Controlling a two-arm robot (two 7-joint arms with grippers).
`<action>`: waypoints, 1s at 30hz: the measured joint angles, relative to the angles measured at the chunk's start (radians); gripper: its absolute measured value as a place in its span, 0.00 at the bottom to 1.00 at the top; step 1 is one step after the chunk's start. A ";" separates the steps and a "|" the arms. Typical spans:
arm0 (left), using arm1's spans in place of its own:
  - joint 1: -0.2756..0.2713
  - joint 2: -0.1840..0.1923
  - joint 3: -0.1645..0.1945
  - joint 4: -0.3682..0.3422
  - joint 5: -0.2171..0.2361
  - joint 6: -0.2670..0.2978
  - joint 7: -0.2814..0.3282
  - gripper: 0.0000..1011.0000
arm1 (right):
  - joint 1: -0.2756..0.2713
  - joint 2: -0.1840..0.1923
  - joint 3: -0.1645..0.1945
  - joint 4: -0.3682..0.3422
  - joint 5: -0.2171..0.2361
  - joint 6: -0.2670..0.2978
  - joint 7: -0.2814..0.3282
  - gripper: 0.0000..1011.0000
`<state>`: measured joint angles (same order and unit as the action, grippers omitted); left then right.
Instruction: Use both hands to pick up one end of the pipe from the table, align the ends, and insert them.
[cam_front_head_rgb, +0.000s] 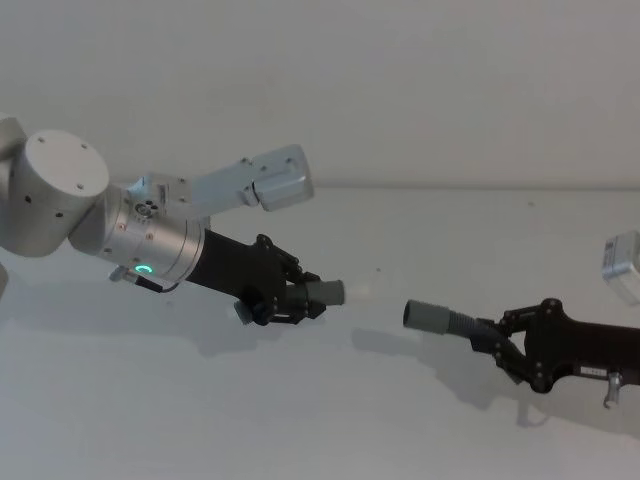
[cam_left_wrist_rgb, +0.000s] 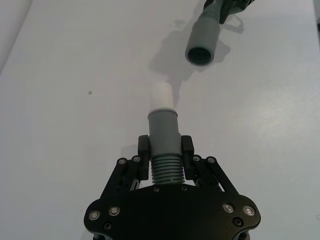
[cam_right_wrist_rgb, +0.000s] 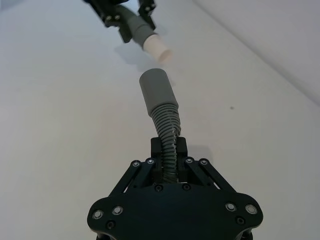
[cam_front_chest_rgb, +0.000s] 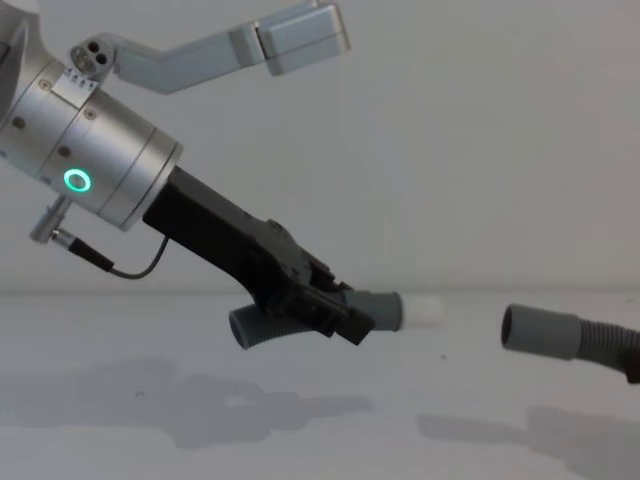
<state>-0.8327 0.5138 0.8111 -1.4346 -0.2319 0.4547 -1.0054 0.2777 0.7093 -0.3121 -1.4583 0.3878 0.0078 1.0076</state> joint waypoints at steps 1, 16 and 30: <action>-0.002 -0.001 0.001 0.002 -0.001 -0.004 -0.004 0.35 | 0.000 0.003 -0.002 0.000 -0.001 -0.003 0.003 0.14; -0.036 -0.027 0.033 0.047 -0.028 -0.057 -0.070 0.35 | -0.004 0.023 -0.031 -0.018 -0.016 -0.015 0.012 0.14; -0.053 -0.032 0.057 0.066 -0.046 -0.067 -0.107 0.35 | 0.003 0.023 -0.045 -0.020 -0.019 0.002 -0.013 0.14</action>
<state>-0.8852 0.4813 0.8681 -1.3688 -0.2775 0.3876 -1.1125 0.2808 0.7328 -0.3571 -1.4784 0.3689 0.0095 0.9942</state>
